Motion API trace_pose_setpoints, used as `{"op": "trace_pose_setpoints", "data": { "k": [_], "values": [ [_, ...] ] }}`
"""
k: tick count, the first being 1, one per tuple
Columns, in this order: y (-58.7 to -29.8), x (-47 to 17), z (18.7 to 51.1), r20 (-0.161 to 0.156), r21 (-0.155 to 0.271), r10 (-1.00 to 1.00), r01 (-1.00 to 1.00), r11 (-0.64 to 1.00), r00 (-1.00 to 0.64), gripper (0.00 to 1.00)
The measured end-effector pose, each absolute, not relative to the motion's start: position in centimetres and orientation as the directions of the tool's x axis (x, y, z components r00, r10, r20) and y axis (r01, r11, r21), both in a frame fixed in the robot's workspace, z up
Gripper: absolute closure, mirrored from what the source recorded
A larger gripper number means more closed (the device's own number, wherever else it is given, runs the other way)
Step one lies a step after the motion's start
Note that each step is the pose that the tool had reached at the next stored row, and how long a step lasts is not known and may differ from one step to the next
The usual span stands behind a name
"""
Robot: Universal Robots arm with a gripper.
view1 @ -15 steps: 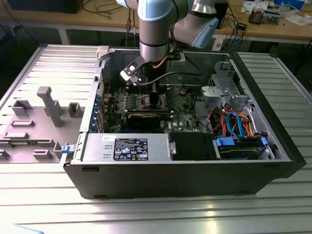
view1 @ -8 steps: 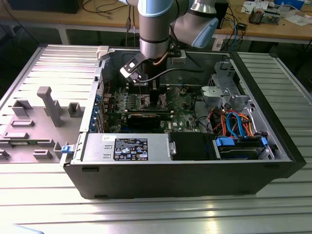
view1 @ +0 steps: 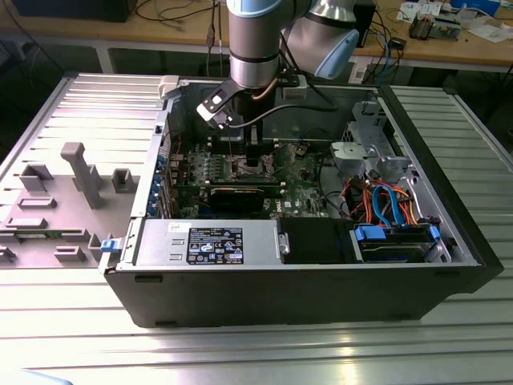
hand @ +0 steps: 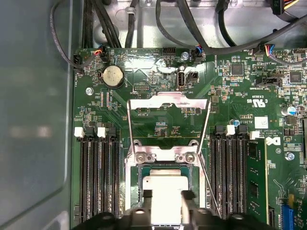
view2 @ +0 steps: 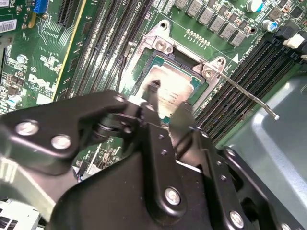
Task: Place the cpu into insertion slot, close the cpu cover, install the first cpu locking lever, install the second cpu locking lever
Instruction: 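Place the cpu into insertion slot, then close the cpu cover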
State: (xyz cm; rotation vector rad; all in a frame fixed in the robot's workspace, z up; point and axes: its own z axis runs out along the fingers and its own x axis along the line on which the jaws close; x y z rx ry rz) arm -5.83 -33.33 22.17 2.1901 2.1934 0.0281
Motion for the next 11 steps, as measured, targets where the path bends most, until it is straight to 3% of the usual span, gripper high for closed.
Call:
{"op": "trace_pose_setpoints", "data": {
  "k": [3, 4, 5, 11],
  "values": [
    [-33.33, -5.83, 22.19, -0.017, 0.042, 1.000, 0.999, 0.002, -0.001, 0.83],
    [-33.33, -5.83, 22.19, -0.017, 0.042, 1.000, 0.999, 0.002, -0.001, 0.83],
    [-33.33, -5.83, 22.20, -0.017, 0.042, 1.000, 0.999, 0.002, -0.001, 0.89],
    [-33.33, -5.83, 22.24, -0.017, 0.042, 1.000, 0.999, 0.002, -0.001, 0.89]
  ]
}}
